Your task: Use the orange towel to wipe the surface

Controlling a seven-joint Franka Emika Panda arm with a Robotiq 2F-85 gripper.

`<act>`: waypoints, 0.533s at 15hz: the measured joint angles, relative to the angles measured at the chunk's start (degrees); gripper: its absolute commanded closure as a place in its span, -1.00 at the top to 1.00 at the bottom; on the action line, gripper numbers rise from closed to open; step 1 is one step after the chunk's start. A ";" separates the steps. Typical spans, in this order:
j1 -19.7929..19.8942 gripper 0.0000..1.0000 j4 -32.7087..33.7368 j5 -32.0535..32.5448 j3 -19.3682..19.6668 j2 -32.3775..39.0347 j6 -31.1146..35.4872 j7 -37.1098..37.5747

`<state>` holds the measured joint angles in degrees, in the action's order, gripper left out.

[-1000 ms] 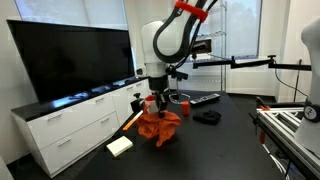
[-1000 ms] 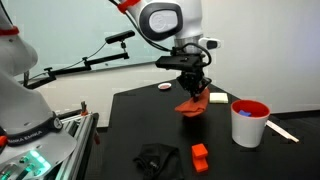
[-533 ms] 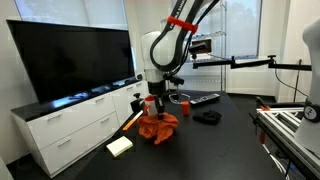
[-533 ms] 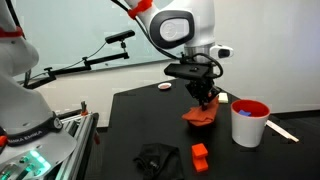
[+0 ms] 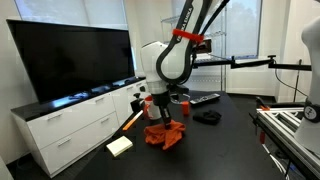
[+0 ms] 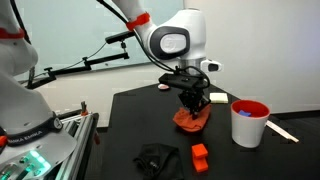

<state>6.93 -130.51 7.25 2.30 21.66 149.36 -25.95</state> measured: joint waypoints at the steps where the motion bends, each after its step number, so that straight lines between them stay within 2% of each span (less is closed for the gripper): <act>1: -0.51 -0.97 -0.76 1.47 0.04 0.03 0.08 0.89; 5: -3.00 -0.97 -4.48 7.86 0.22 -1.40 1.15 3.37; 8: -4.18 -0.97 -6.43 10.40 0.24 -2.60 1.42 4.55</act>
<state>2.75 -136.95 17.64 2.54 19.07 150.78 -21.40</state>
